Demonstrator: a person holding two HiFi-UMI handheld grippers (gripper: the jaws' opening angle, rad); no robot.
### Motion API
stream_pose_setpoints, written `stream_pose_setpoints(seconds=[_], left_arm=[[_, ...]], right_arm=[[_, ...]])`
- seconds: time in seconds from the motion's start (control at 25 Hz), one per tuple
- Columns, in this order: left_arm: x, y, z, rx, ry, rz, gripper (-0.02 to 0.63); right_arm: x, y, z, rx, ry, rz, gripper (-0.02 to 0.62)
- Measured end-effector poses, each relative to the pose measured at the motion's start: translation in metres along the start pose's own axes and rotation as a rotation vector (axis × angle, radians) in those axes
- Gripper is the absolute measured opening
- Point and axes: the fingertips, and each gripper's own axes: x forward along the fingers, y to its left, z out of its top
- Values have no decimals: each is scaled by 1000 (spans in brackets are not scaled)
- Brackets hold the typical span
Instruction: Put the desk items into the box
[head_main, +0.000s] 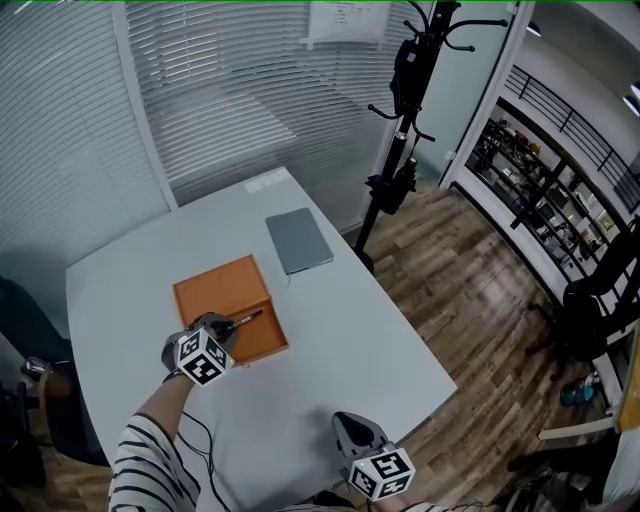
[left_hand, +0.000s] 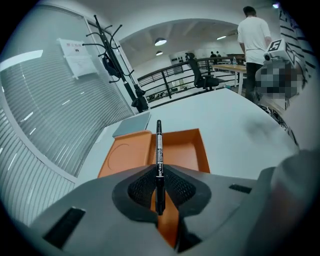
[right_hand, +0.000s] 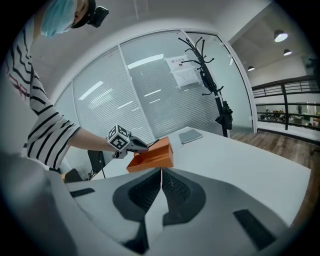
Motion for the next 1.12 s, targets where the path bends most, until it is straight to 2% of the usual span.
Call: stream_pose_setpoints(seconds=[0.32, 0.48, 0.88, 1.12], left_arm=[[28, -16, -21, -26, 76, -72, 60], [38, -19, -25, -66, 111, -93, 60], [60, -23, -38, -122, 202, -79, 60], [65, -29, -47, -155, 243, -100, 60]], right_arm=[[-1, -5, -9, 12, 20, -30, 26], [-2, -7, -11, 13, 27, -40, 26], [-10, -13, -17, 25, 39, -55, 26], [-12, -15, -16, 22, 33, -60, 26]])
